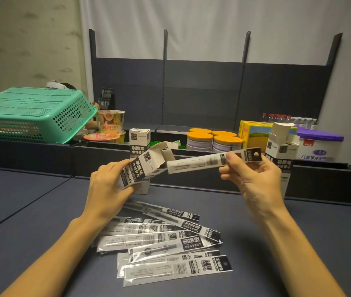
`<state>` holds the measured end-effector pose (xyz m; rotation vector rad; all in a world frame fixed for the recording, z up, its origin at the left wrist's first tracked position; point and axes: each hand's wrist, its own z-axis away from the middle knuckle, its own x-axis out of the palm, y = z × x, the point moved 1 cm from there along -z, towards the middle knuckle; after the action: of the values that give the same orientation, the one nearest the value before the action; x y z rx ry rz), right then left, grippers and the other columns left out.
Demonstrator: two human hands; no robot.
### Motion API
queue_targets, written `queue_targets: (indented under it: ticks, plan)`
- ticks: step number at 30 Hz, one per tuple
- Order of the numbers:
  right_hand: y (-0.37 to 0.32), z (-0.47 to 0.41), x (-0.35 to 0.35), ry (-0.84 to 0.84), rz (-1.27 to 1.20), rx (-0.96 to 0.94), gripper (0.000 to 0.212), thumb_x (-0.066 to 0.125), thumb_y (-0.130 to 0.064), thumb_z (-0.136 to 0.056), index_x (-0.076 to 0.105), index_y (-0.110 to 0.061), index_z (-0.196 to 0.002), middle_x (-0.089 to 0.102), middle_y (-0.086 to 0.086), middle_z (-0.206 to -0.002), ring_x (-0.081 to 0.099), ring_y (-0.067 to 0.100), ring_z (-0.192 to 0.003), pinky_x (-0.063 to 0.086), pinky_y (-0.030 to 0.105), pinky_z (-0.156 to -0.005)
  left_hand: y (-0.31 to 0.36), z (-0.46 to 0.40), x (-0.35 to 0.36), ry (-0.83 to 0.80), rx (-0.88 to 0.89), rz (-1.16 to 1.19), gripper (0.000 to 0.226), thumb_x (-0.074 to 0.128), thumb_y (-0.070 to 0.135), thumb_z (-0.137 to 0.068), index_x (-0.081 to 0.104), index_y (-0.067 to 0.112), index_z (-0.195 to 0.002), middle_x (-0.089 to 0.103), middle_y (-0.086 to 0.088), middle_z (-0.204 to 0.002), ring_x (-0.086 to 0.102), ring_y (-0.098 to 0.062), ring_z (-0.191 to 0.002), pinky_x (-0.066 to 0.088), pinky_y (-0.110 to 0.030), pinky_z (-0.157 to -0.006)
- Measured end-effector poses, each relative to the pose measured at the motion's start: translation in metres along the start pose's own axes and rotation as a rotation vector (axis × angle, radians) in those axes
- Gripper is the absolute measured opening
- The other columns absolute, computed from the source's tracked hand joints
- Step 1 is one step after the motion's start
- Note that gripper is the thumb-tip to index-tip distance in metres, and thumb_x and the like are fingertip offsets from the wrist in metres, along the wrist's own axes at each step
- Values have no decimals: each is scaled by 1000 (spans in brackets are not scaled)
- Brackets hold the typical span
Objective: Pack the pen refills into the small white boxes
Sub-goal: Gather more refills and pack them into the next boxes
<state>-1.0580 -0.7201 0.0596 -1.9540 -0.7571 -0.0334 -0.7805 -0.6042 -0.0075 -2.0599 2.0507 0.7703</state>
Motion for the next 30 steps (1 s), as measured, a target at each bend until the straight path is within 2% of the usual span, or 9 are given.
queue_targets:
  ticks: [3,6,10,19,25,30]
  plan:
    - [1,-1,0,17,10,-51,11,66,-6,-85,62,1,-92,68,5,-63,67,17,-57,56,25,-52,5,1,0,-18,35,18,70,88,15,-64,55,19,-126,64,-4,-113,55,-21,-99,48,-49,-81]
    - [4,0,3,9,73,-80,8,65,-5,-86,61,0,-90,67,6,-63,67,17,-56,56,26,-51,8,1,-1,-28,70,26,69,87,13,-63,57,16,-125,64,-5,-113,56,-22,-101,44,-43,-82]
    - [8,2,7,-4,138,-118,5,65,-5,-87,61,-3,-85,68,6,-61,68,19,-56,56,26,-51,9,1,0,-22,89,9,68,87,15,-63,58,17,-124,64,-5,-112,51,-16,-102,36,-37,-83]
    - [17,6,16,-9,63,-41,6,65,-1,-87,60,-3,-83,68,9,-61,68,20,-56,55,26,-50,9,0,0,-48,125,-7,67,87,18,-63,58,18,-123,63,-4,-114,54,-23,-105,46,-48,-84]
    - [31,12,19,-125,212,54,12,70,-6,-85,61,0,-88,69,14,-72,66,23,-55,54,28,-48,7,1,2,-67,152,3,66,86,25,-65,58,19,-124,63,-3,-116,57,-25,-105,48,-51,-82]
    - [35,16,26,-183,252,53,15,69,-13,-86,61,-1,-91,69,14,-76,67,22,-59,55,29,-51,8,2,6,-68,150,10,71,89,19,-62,56,22,-124,63,-2,-116,57,-24,-105,47,-49,-83]
